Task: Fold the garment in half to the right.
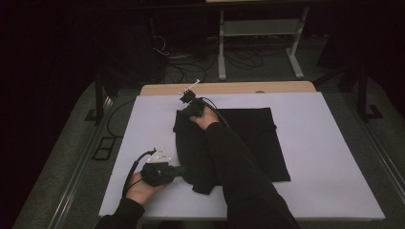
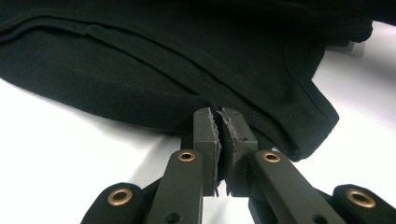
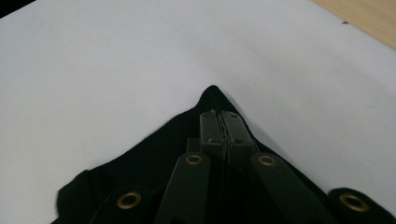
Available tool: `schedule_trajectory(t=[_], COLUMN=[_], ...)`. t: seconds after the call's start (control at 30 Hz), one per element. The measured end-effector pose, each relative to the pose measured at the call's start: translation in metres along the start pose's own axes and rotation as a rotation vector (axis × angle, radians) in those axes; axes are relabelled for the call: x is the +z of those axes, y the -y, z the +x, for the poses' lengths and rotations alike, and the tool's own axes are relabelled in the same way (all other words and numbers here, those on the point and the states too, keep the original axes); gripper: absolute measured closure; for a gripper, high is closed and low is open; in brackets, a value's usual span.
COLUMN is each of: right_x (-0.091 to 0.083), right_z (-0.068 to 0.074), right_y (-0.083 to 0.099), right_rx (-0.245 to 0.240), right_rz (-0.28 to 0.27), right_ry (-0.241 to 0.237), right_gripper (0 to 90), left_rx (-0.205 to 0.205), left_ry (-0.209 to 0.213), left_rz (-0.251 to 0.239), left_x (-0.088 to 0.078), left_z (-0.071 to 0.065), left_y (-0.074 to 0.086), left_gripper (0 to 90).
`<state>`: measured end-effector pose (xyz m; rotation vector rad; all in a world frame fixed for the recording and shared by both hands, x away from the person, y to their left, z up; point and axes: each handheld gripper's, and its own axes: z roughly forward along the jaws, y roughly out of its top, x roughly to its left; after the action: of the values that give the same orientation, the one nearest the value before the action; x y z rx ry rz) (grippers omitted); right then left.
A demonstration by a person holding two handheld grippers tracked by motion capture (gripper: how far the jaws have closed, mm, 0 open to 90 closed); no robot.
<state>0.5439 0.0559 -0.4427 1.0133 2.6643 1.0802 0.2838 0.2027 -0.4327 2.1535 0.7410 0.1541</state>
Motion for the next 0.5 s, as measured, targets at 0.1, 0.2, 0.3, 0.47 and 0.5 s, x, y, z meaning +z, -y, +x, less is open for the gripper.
schedule_trajectory(t=[0.1,0.2,0.3,0.47,0.5], right_x=[-0.004,-0.006,-0.012,-0.025,-0.028], right_z=[0.000,0.000,-0.001,-0.001,-0.001], right_y=[0.001,0.003,0.005,0.008,0.008], right_rx=[-0.008,-0.002,0.007,0.010,0.010], right_rz=[0.003,0.005,-0.010,-0.043,-0.050], right_ry=[-0.016,-0.026,-0.037,-0.056,-0.057], right_gripper=[88.4,88.5,88.5,88.7,88.7], left_rx=[0.001,0.002,-0.001,-0.001,0.000], left_ry=[-0.002,-0.005,-0.009,-0.016,-0.017], left_rz=[-0.001,-0.006,-0.007,-0.012,-0.015], left_x=[0.000,-0.001,-0.002,-0.003,-0.004], left_z=[0.000,0.000,0.001,0.000,0.000], left_y=[0.000,0.000,0.000,0.000,-0.001], left_gripper=[83.7,83.7,83.6,83.7,83.7])
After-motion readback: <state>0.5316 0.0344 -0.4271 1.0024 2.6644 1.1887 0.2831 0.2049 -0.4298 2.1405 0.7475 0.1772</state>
